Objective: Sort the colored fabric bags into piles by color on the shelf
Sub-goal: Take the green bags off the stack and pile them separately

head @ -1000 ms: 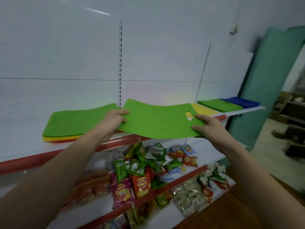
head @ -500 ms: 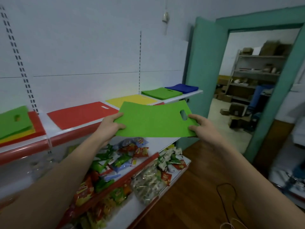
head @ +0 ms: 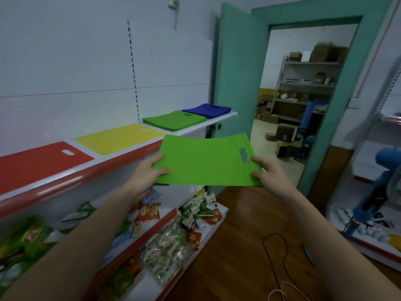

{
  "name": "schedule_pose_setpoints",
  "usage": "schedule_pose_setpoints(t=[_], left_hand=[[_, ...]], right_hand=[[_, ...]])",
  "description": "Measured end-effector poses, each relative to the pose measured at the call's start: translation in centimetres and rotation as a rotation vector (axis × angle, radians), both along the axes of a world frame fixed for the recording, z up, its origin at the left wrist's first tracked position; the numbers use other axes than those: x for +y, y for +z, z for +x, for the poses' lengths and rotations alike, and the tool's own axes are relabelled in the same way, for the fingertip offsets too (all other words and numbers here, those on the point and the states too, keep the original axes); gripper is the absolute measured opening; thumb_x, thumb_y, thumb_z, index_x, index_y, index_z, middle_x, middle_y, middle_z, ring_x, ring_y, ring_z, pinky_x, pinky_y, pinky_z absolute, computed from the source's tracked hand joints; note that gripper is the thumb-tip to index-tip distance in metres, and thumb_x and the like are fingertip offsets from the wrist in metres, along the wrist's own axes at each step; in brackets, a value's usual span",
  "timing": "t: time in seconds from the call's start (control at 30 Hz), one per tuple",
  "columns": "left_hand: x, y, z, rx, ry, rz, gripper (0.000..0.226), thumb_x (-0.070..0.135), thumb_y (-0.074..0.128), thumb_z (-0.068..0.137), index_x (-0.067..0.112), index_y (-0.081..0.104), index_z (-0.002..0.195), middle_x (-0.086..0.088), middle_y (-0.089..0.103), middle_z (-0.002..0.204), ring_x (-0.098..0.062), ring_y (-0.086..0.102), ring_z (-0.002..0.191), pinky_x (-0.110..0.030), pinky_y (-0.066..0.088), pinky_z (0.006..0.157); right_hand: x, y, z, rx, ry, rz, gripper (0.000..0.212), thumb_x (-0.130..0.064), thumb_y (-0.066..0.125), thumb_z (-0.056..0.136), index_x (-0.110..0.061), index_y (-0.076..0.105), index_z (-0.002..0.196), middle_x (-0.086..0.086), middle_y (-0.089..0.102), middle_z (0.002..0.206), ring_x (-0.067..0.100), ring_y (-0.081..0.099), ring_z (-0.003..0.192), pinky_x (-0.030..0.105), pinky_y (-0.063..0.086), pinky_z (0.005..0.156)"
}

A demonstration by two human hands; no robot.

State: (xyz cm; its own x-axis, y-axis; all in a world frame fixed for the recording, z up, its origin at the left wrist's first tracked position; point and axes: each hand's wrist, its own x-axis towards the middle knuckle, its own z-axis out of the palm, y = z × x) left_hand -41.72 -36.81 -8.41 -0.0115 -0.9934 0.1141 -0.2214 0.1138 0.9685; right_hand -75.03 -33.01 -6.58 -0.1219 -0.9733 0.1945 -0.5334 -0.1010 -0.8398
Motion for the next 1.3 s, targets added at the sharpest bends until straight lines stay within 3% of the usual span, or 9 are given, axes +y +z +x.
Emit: schedule_pose_setpoints(t=[0.27, 0.37, 0.53, 0.63, 0.8, 0.9, 1.13, 1.23, 1.3], left_hand=[[-12.4, -1.1, -6.5, 0.003, -0.092, 0.052, 0.067, -0.003, 0.068, 0.086, 0.014, 0.043, 0.147, -0.007, 0.057, 0.133, -0.019, 0.065, 0.098, -0.032, 0.054, 0.080], [-16.4, -1.4, -8.5, -0.005, -0.105, 0.061, 0.069, -0.003, 0.069, 0.085, 0.014, 0.043, 0.147, -0.012, 0.058, 0.132, -0.025, 0.065, 0.093, -0.046, 0.055, 0.088], [-22.4, -1.5, -11.4, 0.027, -0.084, 0.075, 0.068, -0.005, 0.066, 0.086, 0.014, 0.043, 0.148, -0.010, 0.057, 0.134, -0.025, 0.064, 0.104, -0.041, 0.054, 0.091], [-25.6, -1.8, -13.2, 0.039, -0.062, 0.067, 0.069, -0.005, 0.067, 0.086, 0.016, 0.043, 0.147, -0.008, 0.054, 0.139, -0.027, 0.062, 0.114, -0.043, 0.051, 0.097], [-29.7, -1.8, -16.1, 0.060, 0.046, 0.058, 0.067, -0.006, 0.065, 0.087, 0.014, 0.043, 0.147, -0.005, 0.053, 0.140, -0.022, 0.062, 0.112, -0.032, 0.055, 0.086], [-31.3, -1.0, -17.3, 0.066, 0.136, 0.056, 0.067, -0.008, 0.064, 0.086, 0.012, 0.042, 0.147, -0.006, 0.054, 0.136, -0.014, 0.063, 0.097, -0.018, 0.057, 0.067], [-32.0, 0.7, -17.4, -0.004, 0.419, 0.001, 0.066, -0.010, 0.068, 0.083, 0.010, 0.047, 0.143, -0.004, 0.054, 0.128, 0.011, 0.058, 0.077, -0.001, 0.045, 0.059], [-31.8, 1.4, -15.8, -0.040, 0.517, 0.026, 0.070, -0.007, 0.072, 0.081, 0.010, 0.047, 0.144, -0.008, 0.056, 0.135, -0.011, 0.063, 0.095, -0.014, 0.050, 0.074], [-32.1, 1.9, -14.4, -0.075, 0.608, 0.043, 0.072, -0.005, 0.074, 0.079, 0.009, 0.046, 0.144, -0.011, 0.059, 0.132, -0.018, 0.064, 0.094, -0.023, 0.052, 0.075]], right_hand=[[-9.9, -1.1, -6.0, 0.014, -0.084, 0.026, 0.050, 0.003, 0.052, 0.094, -0.012, 0.049, 0.141, 0.007, 0.045, 0.144, 0.006, 0.040, 0.113, 0.016, 0.036, 0.082], [-13.7, -1.1, -7.9, -0.004, -0.105, 0.029, 0.049, 0.002, 0.050, 0.095, -0.014, 0.049, 0.141, 0.005, 0.045, 0.140, 0.010, 0.044, 0.113, 0.022, 0.040, 0.084], [-20.1, -1.5, -11.2, -0.044, -0.104, 0.017, 0.047, 0.002, 0.049, 0.095, -0.015, 0.050, 0.139, -0.002, 0.044, 0.129, 0.010, 0.043, 0.115, 0.026, 0.041, 0.092], [-24.9, -1.9, -13.5, -0.087, -0.071, 0.002, 0.048, 0.004, 0.050, 0.093, -0.014, 0.053, 0.137, 0.002, 0.049, 0.137, 0.016, 0.051, 0.116, 0.034, 0.047, 0.100], [-33.3, -2.4, -16.6, -0.102, 0.034, 0.005, 0.047, 0.006, 0.051, 0.092, -0.014, 0.056, 0.135, 0.002, 0.053, 0.130, 0.014, 0.054, 0.101, 0.008, 0.047, 0.067], [-38.2, -1.9, -17.7, -0.117, 0.129, 0.005, 0.049, 0.008, 0.053, 0.091, -0.015, 0.057, 0.133, 0.009, 0.055, 0.133, 0.018, 0.059, 0.098, 0.022, 0.051, 0.075], [-47.6, 1.1, -15.6, -0.026, 0.392, -0.008, 0.050, 0.011, 0.052, 0.088, -0.012, 0.057, 0.132, 0.008, 0.058, 0.126, 0.019, 0.058, 0.084, 0.043, 0.056, 0.082], [-51.0, 2.2, -12.6, 0.006, 0.499, -0.019, 0.049, 0.011, 0.053, 0.089, -0.011, 0.056, 0.132, 0.011, 0.058, 0.120, 0.019, 0.059, 0.077, 0.023, 0.056, 0.057], [-53.4, 2.7, -10.2, 0.022, 0.556, -0.017, 0.047, 0.010, 0.055, 0.089, -0.010, 0.056, 0.133, 0.012, 0.055, 0.124, 0.021, 0.059, 0.078, 0.016, 0.049, 0.045]])
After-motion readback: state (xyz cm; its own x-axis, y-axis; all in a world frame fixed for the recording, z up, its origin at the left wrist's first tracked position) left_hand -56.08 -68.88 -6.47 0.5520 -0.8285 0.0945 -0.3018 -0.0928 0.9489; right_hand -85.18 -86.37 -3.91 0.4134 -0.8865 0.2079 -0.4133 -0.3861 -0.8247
